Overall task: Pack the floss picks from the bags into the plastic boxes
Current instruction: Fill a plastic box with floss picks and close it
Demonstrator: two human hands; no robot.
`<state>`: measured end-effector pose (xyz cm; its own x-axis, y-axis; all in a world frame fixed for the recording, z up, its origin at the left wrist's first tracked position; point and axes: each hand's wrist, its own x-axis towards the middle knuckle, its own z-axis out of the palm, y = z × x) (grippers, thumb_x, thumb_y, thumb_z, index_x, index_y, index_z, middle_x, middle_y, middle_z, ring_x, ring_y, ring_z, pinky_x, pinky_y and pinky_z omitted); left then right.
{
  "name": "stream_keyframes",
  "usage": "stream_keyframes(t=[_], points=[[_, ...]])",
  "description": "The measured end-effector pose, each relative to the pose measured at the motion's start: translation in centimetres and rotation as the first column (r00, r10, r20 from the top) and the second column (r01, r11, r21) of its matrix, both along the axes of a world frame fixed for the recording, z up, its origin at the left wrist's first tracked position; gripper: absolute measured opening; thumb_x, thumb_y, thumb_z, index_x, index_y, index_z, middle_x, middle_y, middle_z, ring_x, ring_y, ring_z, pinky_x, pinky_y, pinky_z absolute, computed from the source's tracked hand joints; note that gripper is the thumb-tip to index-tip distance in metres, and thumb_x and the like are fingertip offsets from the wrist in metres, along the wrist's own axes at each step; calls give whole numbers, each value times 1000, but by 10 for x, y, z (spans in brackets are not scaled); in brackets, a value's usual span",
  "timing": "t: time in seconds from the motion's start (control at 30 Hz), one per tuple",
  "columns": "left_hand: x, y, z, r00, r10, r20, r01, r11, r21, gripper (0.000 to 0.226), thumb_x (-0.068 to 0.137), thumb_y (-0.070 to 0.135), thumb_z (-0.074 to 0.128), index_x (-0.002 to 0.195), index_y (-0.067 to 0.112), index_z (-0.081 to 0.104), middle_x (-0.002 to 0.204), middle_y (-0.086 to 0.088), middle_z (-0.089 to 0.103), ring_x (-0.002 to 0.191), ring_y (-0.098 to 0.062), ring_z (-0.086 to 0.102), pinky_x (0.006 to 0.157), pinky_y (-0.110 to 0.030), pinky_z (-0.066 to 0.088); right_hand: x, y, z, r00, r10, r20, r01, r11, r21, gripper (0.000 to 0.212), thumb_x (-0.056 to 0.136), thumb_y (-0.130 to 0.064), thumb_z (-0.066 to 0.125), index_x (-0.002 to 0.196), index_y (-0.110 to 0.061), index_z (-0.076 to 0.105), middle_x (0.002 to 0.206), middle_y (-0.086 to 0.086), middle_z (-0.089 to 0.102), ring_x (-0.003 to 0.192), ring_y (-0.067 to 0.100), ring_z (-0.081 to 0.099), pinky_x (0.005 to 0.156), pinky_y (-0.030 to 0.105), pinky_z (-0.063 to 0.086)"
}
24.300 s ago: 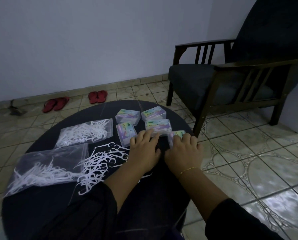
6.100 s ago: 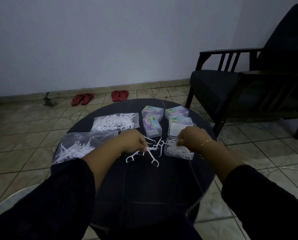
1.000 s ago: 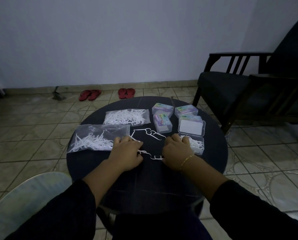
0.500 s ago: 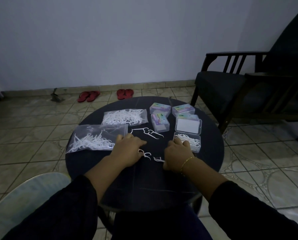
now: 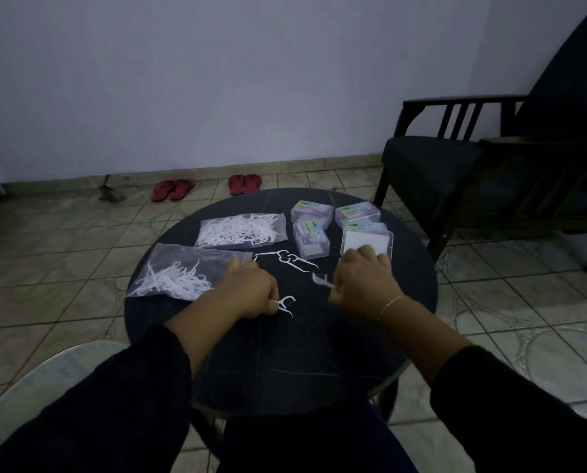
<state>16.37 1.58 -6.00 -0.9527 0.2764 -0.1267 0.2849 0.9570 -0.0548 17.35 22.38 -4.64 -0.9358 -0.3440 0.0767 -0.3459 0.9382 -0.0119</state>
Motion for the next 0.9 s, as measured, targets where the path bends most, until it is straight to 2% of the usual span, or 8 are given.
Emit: stream_keyframes(t=[0.17,0.3,0.37,0.47,0.57,0.67,0.83,0.9], points=[[-5,10,-2,998,-66,9,66,997,-30,17,82,35,63,97,28,63,96,11,64,105,-12,45,99,-35,19,-20,21,8,979,-162,-124,167,985,34,40,85,-48,54,113,-21,62,121,3,49,117,24,37,95,40,33],[-7,17,-2,996,-88,-6,88,996,-26,17,82,34,63,98,29,61,90,13,60,103,-10,46,105,-38,17,-26,30,-4,977,-198,-77,203,977,71,38,88,-44,52,117,-21,62,125,4,49,119,25,37,97,40,32],[-8,21,-2,996,-83,-23,83,997,5,18,81,34,63,99,30,61,87,15,58,103,-10,48,100,-34,20,-23,34,-11,974,-217,-57,219,975,25,37,91,-43,49,119,-22,61,125,2,49,119,24,37,96,40,31],[-10,28,-2,997,-73,-35,75,996,41,22,81,34,62,103,32,63,87,16,59,101,-9,51,89,-31,21,-13,41,-22,957,-271,-101,256,957,-139,37,93,-47,45,123,-27,57,127,-1,48,118,21,36,96,38,30],[-16,37,4,996,-70,-61,72,996,45,22,83,34,60,104,32,65,96,12,66,96,-9,56,94,-33,25,-5,48,-33,933,-334,-136,291,919,-265,38,93,-48,45,124,-29,56,130,-3,46,121,20,35,94,36,28],[-25,47,13,993,-86,-75,93,991,94,19,85,31,59,102,30,68,97,9,67,91,-11,57,102,-36,26,-3,52,-42,930,-350,-114,305,907,-290,41,93,-49,44,129,-30,52,136,-4,42,126,19,31,96,36,26],[-44,73,24,971,-184,-155,204,971,125,21,86,27,59,104,27,71,101,6,70,93,-17,57,96,-34,30,-2,56,-46,929,-351,-118,298,898,-324,40,92,-49,45,130,-35,51,137,-7,41,126,17,30,94,35,24],[-50,85,26,962,-224,-156,246,960,137,20,86,29,58,100,27,72,98,7,69,89,-15,55,98,-37,29,-2,58,-48,924,-356,-138,294,894,-337,39,91,-49,46,128,-37,52,135,-8,43,124,17,32,93,35,24]])
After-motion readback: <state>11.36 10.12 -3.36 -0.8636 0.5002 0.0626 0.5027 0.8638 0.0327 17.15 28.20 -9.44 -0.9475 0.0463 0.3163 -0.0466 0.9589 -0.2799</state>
